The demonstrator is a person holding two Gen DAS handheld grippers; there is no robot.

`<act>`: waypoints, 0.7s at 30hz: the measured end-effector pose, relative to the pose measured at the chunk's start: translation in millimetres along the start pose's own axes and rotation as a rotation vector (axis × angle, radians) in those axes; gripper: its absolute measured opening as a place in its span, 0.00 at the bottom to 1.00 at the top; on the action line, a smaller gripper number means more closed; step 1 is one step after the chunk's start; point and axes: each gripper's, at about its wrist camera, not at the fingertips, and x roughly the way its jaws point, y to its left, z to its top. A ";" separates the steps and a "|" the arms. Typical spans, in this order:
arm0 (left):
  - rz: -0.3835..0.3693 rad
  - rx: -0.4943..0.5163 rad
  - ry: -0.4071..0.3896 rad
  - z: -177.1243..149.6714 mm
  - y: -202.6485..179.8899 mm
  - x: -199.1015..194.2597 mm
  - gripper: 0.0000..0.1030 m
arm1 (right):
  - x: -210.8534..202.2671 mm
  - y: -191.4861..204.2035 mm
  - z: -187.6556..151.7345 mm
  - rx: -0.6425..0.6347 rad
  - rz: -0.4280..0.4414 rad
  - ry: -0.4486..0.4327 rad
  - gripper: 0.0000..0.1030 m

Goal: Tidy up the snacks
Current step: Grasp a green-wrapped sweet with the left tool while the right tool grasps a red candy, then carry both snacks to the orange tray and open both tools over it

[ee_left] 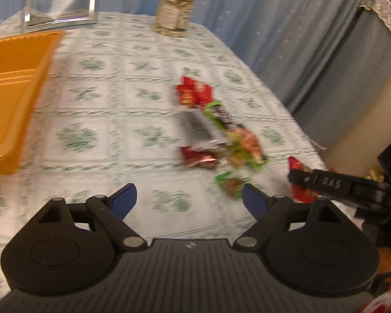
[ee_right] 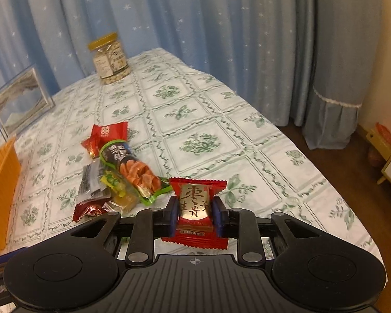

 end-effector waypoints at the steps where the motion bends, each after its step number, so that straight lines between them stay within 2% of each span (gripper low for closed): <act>1: -0.009 0.012 -0.003 1.0 -5.2 2.8 0.77 | -2.6 -2.7 0.9 0.012 -0.007 -0.017 0.27; 3: -0.036 0.038 -0.001 2.3 -16.0 12.2 0.68 | -5.9 -9.5 3.0 0.048 -0.013 -0.036 0.27; 5: -0.059 0.055 0.008 2.2 -24.6 22.0 0.56 | -7.3 -15.2 4.4 0.075 -0.011 -0.044 0.27; 7: -0.069 0.079 0.007 1.1 -32.3 29.9 0.51 | -7.6 -18.6 4.6 0.086 -0.008 -0.044 0.27; 11: -0.077 0.118 0.011 1.3 -43.5 43.2 0.48 | -7.5 -21.6 5.4 0.104 0.002 -0.044 0.27; 12: -0.071 0.125 0.016 1.0 -45.2 47.2 0.47 | -7.2 -22.5 5.5 0.109 0.005 -0.043 0.27; 14: -0.048 0.142 0.026 -0.2 -47.4 53.3 0.37 | -6.3 -23.1 5.5 0.115 0.008 -0.041 0.26; 16: -0.022 0.160 0.031 -2.4 -47.7 55.7 0.36 | -5.7 -22.9 5.0 0.114 0.011 -0.039 0.26; 21: 0.008 0.201 0.022 -8.2 -44.5 50.6 0.26 | -5.1 -20.3 4.7 0.105 0.016 -0.038 0.26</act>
